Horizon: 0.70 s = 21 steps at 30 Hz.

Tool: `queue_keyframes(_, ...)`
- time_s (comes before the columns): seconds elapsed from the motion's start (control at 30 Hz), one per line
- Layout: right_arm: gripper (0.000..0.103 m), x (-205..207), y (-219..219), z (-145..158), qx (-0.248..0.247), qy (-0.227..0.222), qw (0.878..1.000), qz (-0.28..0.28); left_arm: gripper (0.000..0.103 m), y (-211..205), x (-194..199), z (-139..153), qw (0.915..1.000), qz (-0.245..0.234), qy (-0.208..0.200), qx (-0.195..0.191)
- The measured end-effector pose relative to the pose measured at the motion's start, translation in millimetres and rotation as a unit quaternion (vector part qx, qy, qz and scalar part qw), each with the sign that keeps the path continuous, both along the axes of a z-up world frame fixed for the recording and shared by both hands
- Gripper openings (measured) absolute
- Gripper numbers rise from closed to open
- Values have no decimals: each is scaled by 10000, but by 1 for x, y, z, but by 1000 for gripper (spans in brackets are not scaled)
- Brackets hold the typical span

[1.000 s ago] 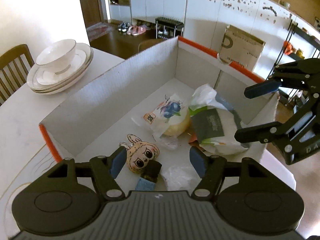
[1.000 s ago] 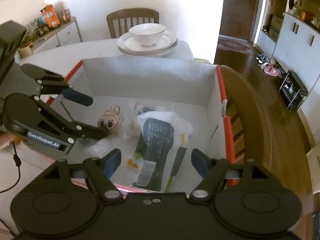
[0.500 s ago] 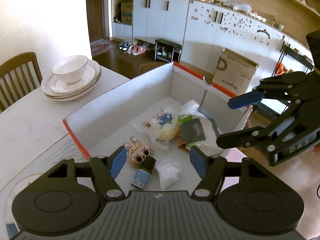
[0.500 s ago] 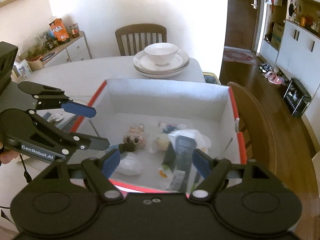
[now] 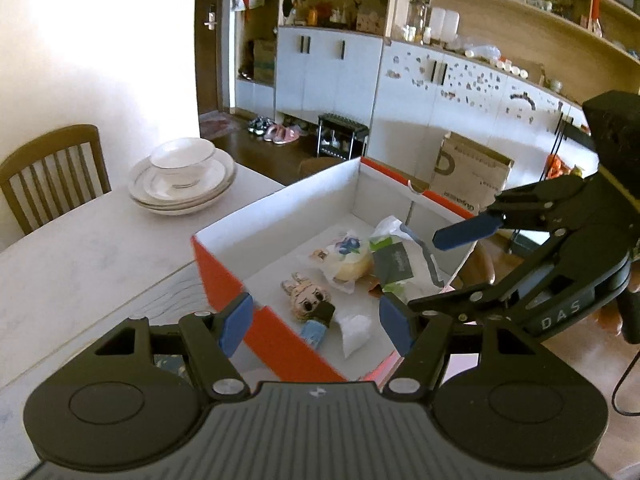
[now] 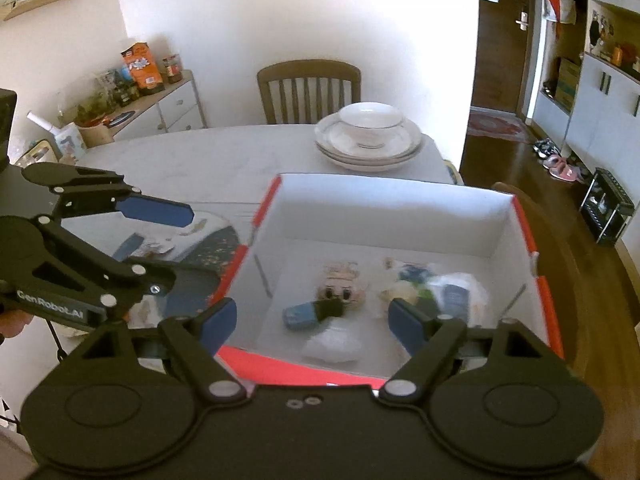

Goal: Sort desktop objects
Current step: 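Withdraw both tools from the box toward the foil packet and sachet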

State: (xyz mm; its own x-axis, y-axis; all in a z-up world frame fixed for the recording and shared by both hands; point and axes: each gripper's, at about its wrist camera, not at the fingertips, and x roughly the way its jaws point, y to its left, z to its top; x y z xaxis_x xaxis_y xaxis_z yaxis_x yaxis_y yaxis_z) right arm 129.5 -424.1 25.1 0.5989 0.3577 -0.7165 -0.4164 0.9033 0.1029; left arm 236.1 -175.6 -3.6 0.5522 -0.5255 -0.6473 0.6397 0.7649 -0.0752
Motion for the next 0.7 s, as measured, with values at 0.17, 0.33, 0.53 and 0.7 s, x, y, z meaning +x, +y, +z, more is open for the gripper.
queue_keyframes(0.17,86,-7,24,1,16,-9,10000,87,75,31,-9,-1,9999,87,-24,-65)
queue_keyframes(0.33,90,-11,52,3,11,-33,9998,173,75,64,-15,-3,9997,217,-29,-131)
queue_keyframes(0.53,92,-12,83,5,35,-38,9998,174,75,103,-25,-5,9992,342,-163,-130)
queue_keyframes(0.7,98,-14,106,7,7,-65,9998,197,84,133,-35,-6,9981,488,-351,-91)
